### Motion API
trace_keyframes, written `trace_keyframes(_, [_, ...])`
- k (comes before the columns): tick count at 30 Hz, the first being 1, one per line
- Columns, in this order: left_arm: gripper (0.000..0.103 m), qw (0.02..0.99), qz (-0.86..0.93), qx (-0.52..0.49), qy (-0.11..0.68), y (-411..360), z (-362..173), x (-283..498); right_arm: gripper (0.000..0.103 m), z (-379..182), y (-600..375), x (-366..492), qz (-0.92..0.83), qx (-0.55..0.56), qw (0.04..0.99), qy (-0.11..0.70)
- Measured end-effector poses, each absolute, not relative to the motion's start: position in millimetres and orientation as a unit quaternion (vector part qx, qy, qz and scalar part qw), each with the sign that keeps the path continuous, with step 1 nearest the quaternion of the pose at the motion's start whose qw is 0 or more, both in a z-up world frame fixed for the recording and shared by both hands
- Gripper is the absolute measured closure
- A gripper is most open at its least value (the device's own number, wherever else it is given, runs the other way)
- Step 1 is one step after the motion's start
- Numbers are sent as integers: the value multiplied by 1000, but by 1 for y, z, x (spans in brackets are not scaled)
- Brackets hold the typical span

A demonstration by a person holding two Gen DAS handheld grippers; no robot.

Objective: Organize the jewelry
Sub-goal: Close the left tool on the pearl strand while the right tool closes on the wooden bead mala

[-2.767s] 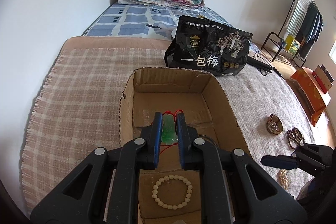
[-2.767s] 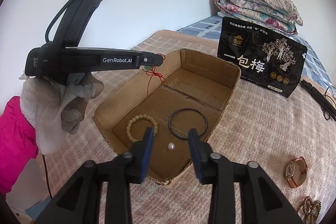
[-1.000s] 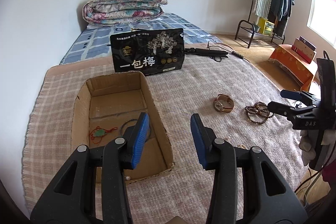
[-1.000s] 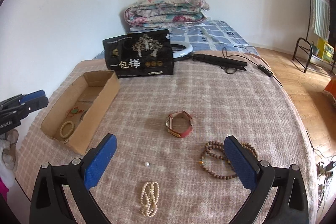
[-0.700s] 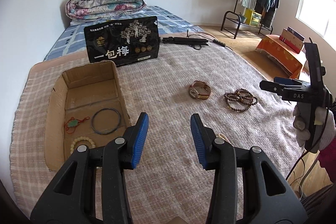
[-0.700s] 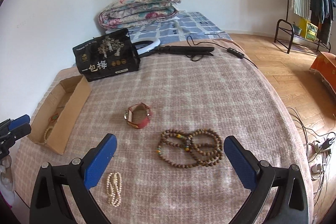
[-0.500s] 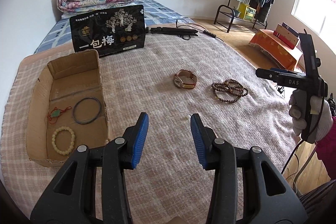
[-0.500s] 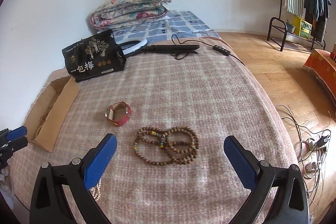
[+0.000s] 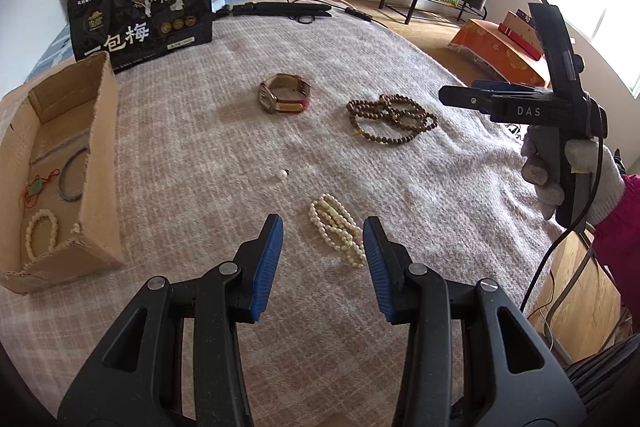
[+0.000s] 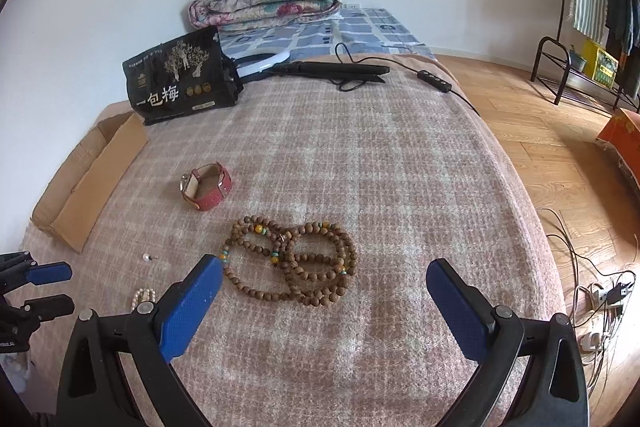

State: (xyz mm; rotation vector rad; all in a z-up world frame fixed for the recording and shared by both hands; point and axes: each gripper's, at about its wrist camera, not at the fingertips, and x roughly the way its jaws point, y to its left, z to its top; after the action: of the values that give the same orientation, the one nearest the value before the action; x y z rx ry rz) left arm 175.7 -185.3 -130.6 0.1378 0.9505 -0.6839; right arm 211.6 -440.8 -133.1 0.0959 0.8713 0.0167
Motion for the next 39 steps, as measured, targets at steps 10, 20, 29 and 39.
trace_keyframes(10, [61,806,-327,74,488,-211,-161,181,0,-163,-434,229,40,28,888,457])
trace_keyframes(20, [61,792,-322,53,516,-220,-180,197,0,-176,-428,242,57,28,881,468])
trace_keyframes(29, [61,798,-319,75,507,-232,-185,197,0,-192,-418,261,69,31,872,484])
trace_keyframes(39, [80,816,-306,95,482,-239,-188,197,0,-205,-401,282,56,-13,869,492])
